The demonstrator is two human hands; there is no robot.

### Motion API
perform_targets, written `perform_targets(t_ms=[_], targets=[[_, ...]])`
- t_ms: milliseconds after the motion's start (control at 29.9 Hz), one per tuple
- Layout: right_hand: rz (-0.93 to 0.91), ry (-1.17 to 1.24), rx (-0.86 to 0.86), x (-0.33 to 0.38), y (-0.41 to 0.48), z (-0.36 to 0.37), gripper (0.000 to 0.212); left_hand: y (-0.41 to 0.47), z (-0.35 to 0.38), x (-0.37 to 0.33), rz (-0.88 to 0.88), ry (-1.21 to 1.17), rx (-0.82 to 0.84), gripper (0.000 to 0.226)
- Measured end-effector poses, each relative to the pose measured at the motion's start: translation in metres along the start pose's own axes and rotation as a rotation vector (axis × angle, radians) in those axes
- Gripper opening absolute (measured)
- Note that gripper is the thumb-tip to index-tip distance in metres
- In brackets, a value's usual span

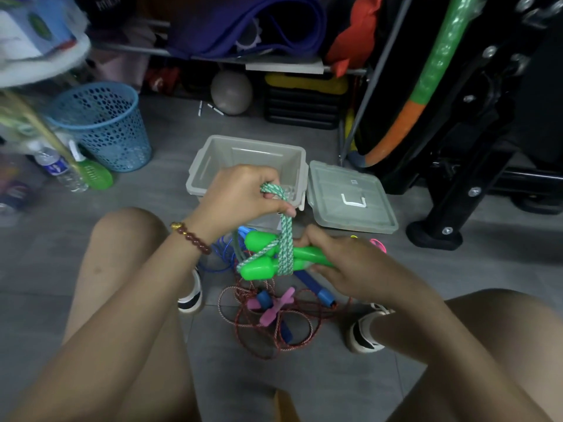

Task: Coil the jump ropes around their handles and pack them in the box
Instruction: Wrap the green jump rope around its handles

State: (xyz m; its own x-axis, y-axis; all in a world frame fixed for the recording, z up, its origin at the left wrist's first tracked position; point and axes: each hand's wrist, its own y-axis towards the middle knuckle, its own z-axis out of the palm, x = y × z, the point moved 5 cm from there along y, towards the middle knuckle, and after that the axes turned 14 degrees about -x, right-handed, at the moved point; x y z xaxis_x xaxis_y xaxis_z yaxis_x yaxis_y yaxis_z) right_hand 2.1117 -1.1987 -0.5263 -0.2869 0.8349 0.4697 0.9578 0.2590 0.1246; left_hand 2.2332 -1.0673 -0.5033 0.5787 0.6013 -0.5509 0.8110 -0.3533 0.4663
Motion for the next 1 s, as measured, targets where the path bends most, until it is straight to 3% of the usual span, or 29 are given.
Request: perform_targets(t_ms=[100,267,367,401,468,568,635,735,835,1002], targets=[[0.01,0.225,-0.005,0.001,-0.005,-0.01,0.039,0.001,0.01,0.013,-0.166,-0.325,0.088,0.045],[0.016,0.532,-0.129,0.0,-0.011,-0.034,0.031,0.005,0.016,0.002,-0.193,-0.771,0.179,0.018],[0.055,0.734,-0.196,0.0,-0.009,-0.04,0.031,0.0,0.019,-0.008,-0.114,-0.844,0.267,0.013],[0.085,0.781,-0.246,-0.002,-0.008,-0.042,0.031,-0.002,0.021,-0.011,-0.172,-0.889,0.263,0.018],[0.159,0.847,-0.405,-0.008,-0.004,-0.049,0.03,-0.007,0.037,-0.009,-0.376,-0.855,0.223,0.03],[0.342,0.9,-0.713,-0.03,-0.004,-0.062,0.029,-0.022,0.065,-0.006,-0.34,-0.651,0.392,0.031],[0.465,0.855,-0.885,-0.052,-0.008,-0.069,0.026,-0.026,0.07,0.002,-0.262,-0.542,0.42,0.032],[0.5,0.642,-1.011,-0.079,-0.017,-0.078,0.028,-0.026,0.067,0.008,-0.286,-0.554,0.322,0.026],[0.483,0.435,-1.032,-0.086,-0.021,-0.082,0.026,-0.024,0.058,0.001,-0.264,-0.597,0.222,0.012],[0.554,0.235,-0.974,-0.089,-0.022,-0.074,0.025,-0.027,0.036,-0.019,-0.076,-0.534,0.136,0.026]])
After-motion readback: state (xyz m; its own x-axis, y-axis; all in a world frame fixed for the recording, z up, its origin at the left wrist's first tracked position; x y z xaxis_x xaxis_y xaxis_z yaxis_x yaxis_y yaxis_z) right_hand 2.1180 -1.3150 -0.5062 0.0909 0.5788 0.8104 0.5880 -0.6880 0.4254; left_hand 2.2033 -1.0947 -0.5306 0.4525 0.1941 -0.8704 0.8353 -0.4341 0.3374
